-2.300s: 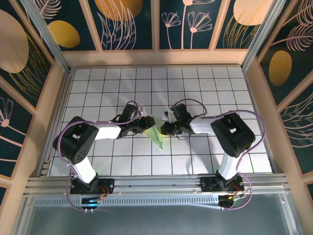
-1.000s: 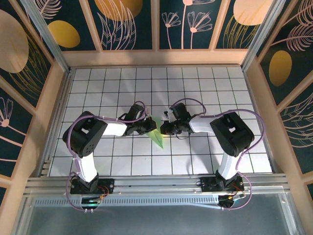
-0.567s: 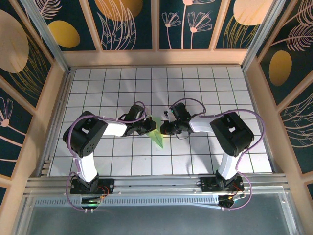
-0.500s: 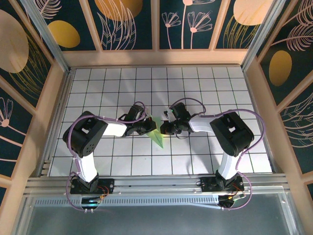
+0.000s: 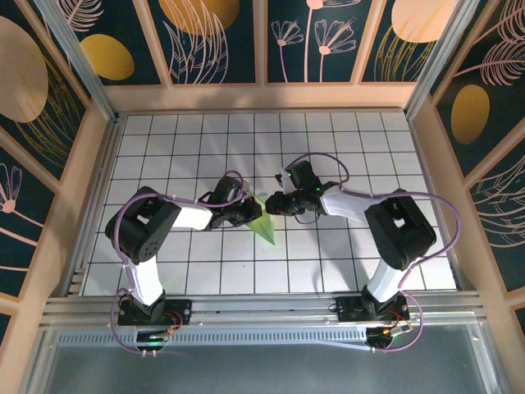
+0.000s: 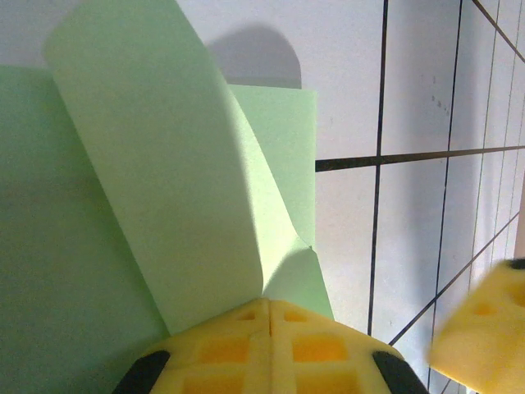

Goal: Fold a paper plane with a square sheet of paper (fold left side to right side)
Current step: Fourth fold the wing at the center of the table.

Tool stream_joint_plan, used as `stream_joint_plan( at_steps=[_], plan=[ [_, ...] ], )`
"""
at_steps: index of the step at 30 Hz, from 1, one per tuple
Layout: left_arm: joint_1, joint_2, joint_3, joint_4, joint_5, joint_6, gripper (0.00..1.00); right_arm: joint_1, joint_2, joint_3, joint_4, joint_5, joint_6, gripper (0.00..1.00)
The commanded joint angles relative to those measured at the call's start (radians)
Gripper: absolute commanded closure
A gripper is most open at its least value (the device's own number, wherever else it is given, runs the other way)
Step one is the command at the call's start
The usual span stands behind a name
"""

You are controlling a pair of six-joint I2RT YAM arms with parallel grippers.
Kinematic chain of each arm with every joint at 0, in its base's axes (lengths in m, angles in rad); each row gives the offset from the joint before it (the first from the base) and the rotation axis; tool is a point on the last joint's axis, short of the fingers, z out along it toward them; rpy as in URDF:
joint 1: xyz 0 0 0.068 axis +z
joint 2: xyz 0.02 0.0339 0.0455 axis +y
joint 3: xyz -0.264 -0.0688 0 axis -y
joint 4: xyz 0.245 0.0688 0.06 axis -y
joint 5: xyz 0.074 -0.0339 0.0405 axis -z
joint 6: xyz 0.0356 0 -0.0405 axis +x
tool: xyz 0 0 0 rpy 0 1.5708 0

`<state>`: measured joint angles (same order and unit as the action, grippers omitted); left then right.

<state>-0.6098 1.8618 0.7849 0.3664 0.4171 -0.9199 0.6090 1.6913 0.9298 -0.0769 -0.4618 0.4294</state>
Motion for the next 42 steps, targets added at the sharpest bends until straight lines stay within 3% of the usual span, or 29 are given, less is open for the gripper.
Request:
stream_joint_plan(
  at_steps=[1, 4, 11, 42],
  plan=[
    [-0.002, 0.031, -0.034, -0.073, -0.056, 0.023, 1.00, -0.004, -0.062, -0.040, -0.046, -0.047, -0.007, 0.86],
    [-0.002, 0.031, -0.033, -0.076, -0.058, 0.023, 1.00, 0.007, -0.085, -0.085, -0.029, -0.126, 0.011, 1.00],
    [-0.002, 0.028, -0.032, -0.078, -0.060, 0.024, 1.00, 0.073, -0.075, -0.181, 0.086, -0.219, 0.071, 1.00],
    [-0.002, 0.024, -0.023, -0.092, -0.064, 0.030, 1.00, 0.112, -0.025, -0.303, 0.219, -0.215, 0.133, 1.00]
  ],
)
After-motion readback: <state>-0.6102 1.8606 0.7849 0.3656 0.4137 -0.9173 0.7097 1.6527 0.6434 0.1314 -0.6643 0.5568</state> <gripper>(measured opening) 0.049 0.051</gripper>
